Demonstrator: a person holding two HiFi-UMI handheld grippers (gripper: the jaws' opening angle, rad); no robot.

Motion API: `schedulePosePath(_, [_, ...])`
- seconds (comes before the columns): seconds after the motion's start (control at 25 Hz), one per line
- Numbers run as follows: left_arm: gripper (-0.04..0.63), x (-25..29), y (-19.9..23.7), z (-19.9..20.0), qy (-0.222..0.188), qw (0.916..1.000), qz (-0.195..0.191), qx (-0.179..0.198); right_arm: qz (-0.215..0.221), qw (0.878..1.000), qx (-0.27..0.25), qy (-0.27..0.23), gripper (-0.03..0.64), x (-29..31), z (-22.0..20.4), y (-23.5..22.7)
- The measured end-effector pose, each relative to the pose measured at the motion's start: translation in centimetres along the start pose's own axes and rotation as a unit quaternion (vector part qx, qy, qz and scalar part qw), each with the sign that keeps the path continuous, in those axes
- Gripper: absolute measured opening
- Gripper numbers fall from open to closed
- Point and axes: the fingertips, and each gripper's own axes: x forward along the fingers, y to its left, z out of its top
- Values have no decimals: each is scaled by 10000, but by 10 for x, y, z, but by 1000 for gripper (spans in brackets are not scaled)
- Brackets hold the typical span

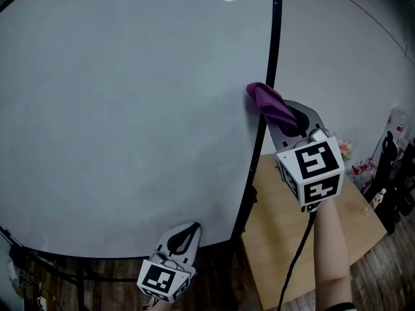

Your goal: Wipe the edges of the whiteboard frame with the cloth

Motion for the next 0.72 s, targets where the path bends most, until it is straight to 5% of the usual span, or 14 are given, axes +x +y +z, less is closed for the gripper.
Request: schedulePosePath(0.72, [18,-20,5,-12,125,9998,-82,-91,-30,9982,381,457,92,-11,-51,37])
